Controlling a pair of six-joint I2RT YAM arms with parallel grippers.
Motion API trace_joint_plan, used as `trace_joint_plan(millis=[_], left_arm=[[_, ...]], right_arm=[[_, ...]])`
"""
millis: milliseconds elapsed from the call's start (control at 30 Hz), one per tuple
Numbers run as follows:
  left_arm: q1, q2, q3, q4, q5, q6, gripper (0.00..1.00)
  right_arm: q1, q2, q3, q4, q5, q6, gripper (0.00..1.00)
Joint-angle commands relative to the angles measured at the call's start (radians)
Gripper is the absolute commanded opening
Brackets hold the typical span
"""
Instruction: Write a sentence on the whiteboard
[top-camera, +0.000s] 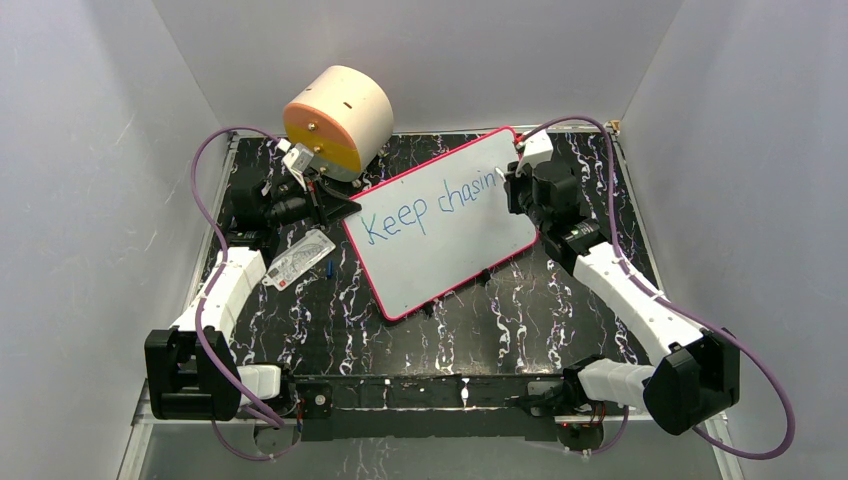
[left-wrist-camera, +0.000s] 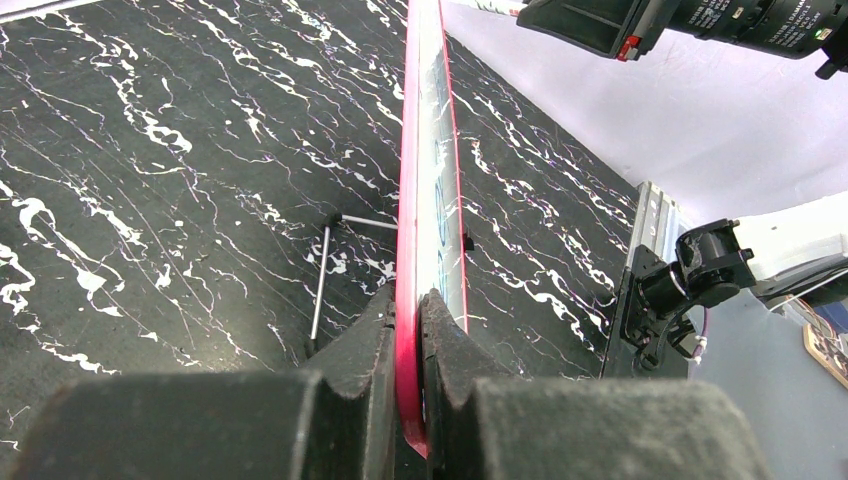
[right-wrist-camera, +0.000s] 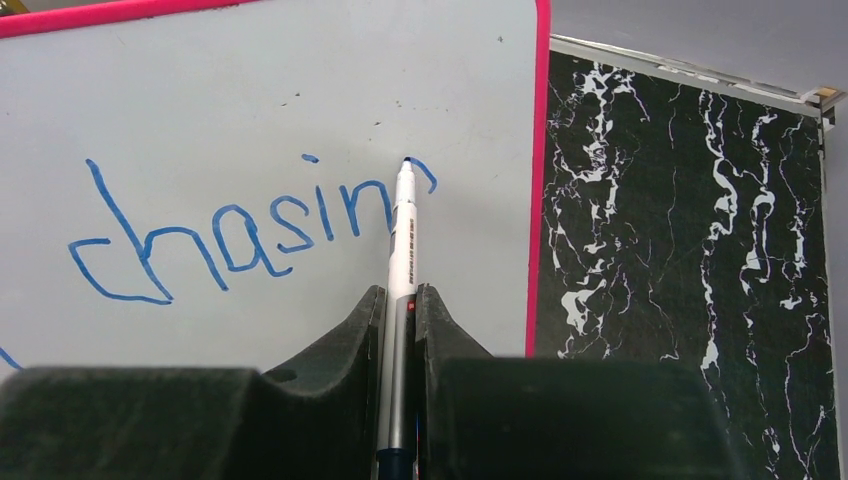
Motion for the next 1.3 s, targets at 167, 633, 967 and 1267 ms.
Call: trace_joint_plan(millis=[167,633,967,1267], left_arm=[[-0.032,0.020,-0.016,-0.067,0.027,0.104,0.00],[-0.032,0.019,-0.015,-0.068,0.027,0.104,0.00],[-0.032,0.020,-0.015,-0.068,0.029,0.104,0.00],[-0.032,0.020,-0.015,-0.068,0.029,0.103,0.00]], right_arm=[[0.000,-0.024,0.020,-0.049,-0.052,0.008,0.00],[-0.002,-0.031,-0.016,-0.080,0.032,0.003,0.00],[-0.013,-0.010,0.001,-0.032,0.038,-0.001,0.00],[-0.016,0.006,0.029,0.013,0.040,-0.010,0.00]])
